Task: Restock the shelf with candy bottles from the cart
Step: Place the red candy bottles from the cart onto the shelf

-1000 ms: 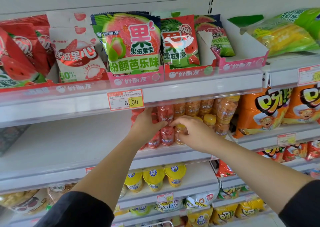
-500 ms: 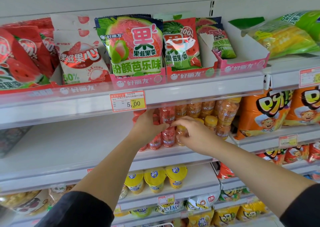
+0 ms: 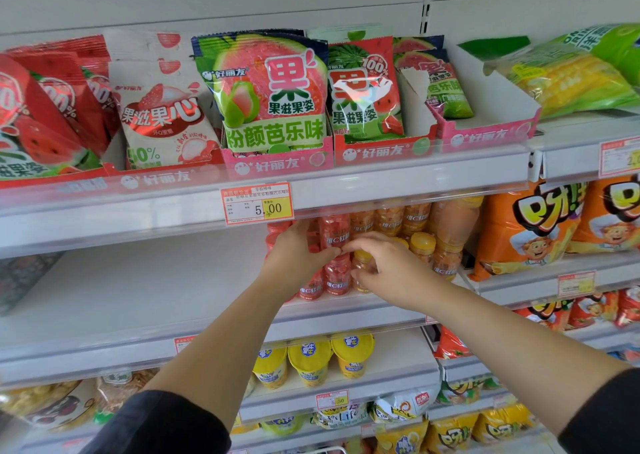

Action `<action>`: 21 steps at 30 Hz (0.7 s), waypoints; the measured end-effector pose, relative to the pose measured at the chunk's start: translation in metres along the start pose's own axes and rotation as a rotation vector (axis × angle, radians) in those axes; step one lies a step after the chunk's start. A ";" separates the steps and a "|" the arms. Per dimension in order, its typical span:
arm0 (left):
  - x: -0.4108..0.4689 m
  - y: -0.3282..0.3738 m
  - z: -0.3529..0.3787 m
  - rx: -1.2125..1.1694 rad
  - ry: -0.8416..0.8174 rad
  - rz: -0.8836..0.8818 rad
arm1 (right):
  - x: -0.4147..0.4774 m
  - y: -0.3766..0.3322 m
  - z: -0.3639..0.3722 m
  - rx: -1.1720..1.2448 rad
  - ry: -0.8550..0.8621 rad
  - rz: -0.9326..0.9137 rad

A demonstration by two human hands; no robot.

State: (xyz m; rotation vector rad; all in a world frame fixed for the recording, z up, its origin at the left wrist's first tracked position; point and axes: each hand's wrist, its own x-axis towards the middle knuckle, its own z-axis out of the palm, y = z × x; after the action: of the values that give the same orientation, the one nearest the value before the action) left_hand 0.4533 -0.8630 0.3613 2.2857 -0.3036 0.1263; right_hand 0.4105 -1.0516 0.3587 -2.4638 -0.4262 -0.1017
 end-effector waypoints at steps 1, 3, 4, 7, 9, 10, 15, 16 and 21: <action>0.000 0.000 0.001 0.006 0.005 0.005 | 0.000 0.000 0.000 0.000 0.000 -0.003; -0.001 0.000 0.002 0.015 0.012 0.019 | 0.000 0.000 0.001 -0.002 -0.001 -0.005; -0.002 0.001 0.002 0.020 0.013 0.023 | 0.000 -0.001 0.001 -0.003 -0.001 -0.007; -0.001 0.002 0.002 0.017 0.010 0.022 | -0.001 -0.002 -0.001 -0.009 -0.004 -0.002; -0.002 0.003 0.001 0.015 0.006 0.017 | -0.002 -0.002 -0.001 -0.012 -0.002 0.006; -0.004 0.003 0.001 0.015 0.008 0.021 | -0.003 -0.002 -0.002 -0.011 0.004 0.009; -0.018 0.001 -0.005 -0.004 0.060 0.071 | -0.020 -0.005 -0.001 0.008 0.058 0.016; -0.022 0.000 -0.007 -0.001 0.083 0.090 | -0.027 -0.005 0.000 0.023 0.079 0.024; -0.089 -0.034 -0.021 0.003 0.133 0.149 | -0.069 -0.013 0.029 0.149 0.026 0.091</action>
State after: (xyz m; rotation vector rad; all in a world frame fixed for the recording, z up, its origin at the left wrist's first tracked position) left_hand 0.3763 -0.8095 0.3337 2.2436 -0.4042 0.3544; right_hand 0.3405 -1.0434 0.3312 -2.3283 -0.2989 -0.0613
